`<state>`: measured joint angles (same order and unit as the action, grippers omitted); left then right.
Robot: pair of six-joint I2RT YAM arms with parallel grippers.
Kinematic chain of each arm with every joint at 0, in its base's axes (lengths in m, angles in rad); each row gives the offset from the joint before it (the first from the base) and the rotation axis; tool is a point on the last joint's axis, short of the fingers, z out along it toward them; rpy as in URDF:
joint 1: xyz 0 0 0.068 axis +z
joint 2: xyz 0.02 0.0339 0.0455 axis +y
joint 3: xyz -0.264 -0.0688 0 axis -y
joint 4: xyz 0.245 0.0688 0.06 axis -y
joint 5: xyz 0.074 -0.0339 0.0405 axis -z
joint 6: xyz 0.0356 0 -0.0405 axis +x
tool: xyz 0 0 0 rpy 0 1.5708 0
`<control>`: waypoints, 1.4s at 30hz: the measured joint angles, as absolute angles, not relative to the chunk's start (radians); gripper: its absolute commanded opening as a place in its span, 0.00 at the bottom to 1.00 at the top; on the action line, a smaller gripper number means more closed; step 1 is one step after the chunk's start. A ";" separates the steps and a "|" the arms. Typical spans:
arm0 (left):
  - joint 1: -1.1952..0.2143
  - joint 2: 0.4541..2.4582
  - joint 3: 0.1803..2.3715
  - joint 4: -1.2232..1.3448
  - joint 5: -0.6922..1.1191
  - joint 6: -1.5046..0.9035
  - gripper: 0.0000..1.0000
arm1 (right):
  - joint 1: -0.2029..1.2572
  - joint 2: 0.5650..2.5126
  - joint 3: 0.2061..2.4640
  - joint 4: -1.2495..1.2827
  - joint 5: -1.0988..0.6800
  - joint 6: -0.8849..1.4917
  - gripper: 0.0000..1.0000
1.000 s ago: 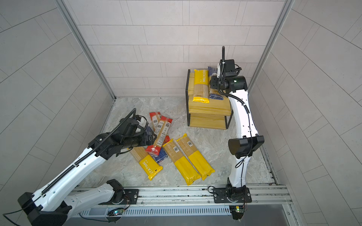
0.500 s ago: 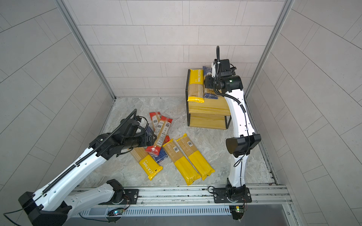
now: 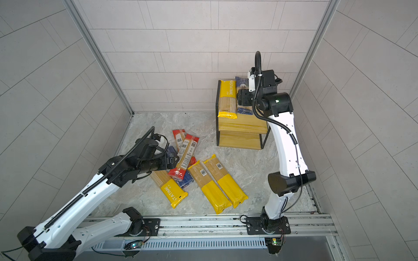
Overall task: Arrange pasta packages on shelves
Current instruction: Place the pasta bag on the shelf, then pick up the pasta bag from the center of the table.
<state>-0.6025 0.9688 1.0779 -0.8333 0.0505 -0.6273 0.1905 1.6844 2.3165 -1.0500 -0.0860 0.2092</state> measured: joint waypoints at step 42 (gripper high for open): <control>-0.602 0.738 0.848 -0.907 0.083 -0.690 0.98 | 0.727 1.237 0.697 -0.665 0.046 0.535 0.99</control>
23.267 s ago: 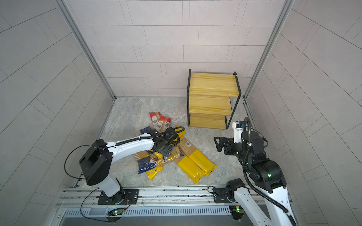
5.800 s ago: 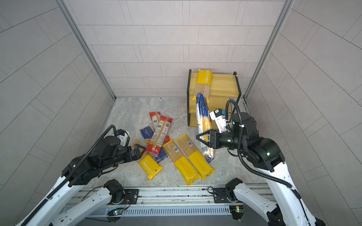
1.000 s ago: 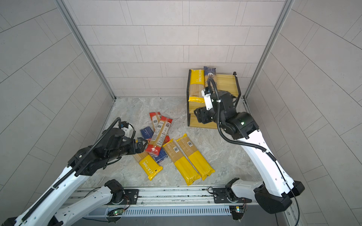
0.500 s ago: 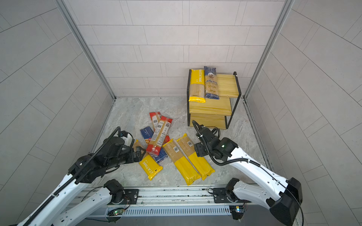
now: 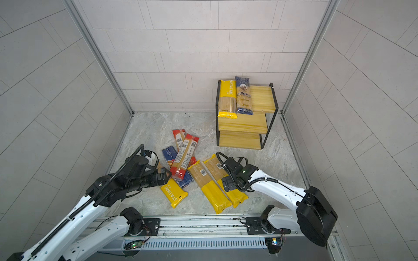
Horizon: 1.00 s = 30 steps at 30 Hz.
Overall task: Arrange pasta packages on shelves
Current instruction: Pick up the pasta bag from the center of the table.
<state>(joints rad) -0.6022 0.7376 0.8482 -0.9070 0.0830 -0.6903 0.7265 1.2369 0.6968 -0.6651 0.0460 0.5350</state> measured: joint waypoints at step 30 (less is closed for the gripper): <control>-0.602 0.794 0.836 -0.876 0.084 -0.689 0.98 | 0.796 1.531 0.753 -0.474 -0.036 0.574 0.47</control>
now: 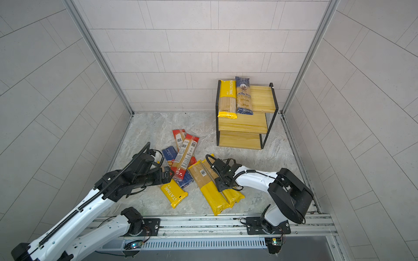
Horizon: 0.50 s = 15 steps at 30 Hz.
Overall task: Arrange pasta packages on shelves
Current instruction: Pick up the pasta bag from the center of the table.
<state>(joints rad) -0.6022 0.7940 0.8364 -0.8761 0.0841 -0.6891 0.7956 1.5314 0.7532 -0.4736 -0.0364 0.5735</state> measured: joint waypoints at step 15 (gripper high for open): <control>-0.602 0.727 0.830 -0.896 0.066 -0.691 0.98 | 0.761 1.547 0.759 -0.375 -0.141 0.600 0.07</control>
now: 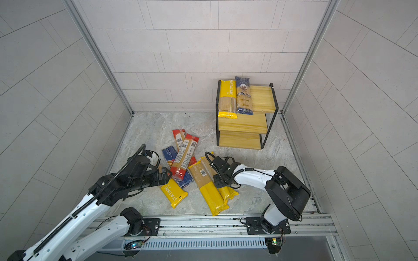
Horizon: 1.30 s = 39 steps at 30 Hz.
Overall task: Arrange pasta packages on shelves
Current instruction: Pick up the pasta bag from the center of the table.
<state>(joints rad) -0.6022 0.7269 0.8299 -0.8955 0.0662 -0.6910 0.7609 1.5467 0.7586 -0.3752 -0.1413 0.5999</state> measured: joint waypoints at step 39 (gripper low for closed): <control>-0.602 0.849 0.958 -0.931 0.027 -0.689 0.98 | 0.313 1.003 0.551 -0.455 -0.836 0.720 0.00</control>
<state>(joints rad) -0.6022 0.8494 0.9577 -0.9310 0.0265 -0.6888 0.3134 1.0027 0.5507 -0.4549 -0.8356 0.7200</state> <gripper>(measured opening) 0.978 0.243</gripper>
